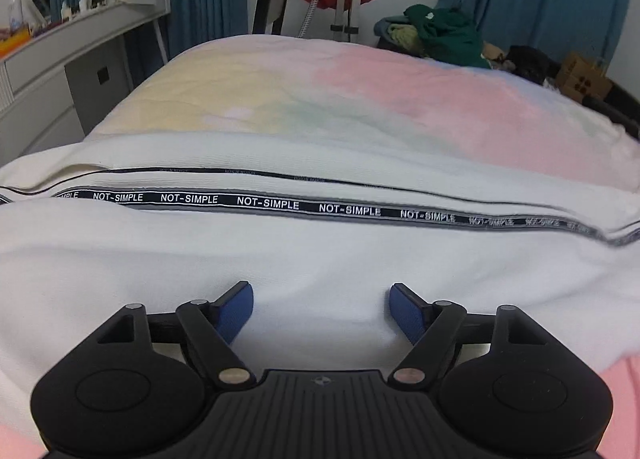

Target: Fold clothes

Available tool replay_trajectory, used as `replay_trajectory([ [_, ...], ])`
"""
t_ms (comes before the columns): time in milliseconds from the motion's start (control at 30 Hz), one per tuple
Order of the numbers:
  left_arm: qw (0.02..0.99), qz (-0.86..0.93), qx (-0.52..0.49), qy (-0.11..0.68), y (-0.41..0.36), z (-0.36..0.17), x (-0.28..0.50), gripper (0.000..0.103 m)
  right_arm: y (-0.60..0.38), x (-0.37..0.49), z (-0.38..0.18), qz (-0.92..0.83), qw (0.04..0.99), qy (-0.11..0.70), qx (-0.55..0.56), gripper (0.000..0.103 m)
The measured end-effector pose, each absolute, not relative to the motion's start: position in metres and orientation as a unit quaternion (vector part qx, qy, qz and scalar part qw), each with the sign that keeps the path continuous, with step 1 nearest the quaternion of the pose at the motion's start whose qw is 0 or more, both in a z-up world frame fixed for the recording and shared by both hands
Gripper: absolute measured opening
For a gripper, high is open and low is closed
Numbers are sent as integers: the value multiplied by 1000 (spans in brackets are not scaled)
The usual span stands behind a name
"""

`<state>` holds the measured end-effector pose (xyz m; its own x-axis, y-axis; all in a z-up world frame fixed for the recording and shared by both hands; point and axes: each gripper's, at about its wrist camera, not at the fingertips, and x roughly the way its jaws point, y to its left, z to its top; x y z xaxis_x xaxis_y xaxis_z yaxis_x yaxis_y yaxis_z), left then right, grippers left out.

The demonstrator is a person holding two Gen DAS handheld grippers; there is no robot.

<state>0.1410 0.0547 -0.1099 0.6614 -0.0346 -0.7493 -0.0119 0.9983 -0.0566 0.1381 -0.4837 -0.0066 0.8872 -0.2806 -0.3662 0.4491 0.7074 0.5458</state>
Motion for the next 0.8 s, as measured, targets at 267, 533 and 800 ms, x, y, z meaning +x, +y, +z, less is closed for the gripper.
replay_trajectory([
  [267, 925, -24, -96, 368, 94, -79, 132, 74, -350, 150, 76, -113, 978, 32, 171, 10],
  [533, 930, -12, -167, 327, 141, -69, 125, 75, -164, 155, 47, 30, 999, 27, -20, 10],
  [800, 928, -18, -192, 319, 157, -72, 116, 75, -71, 136, -76, 143, 962, 142, -184, 11],
])
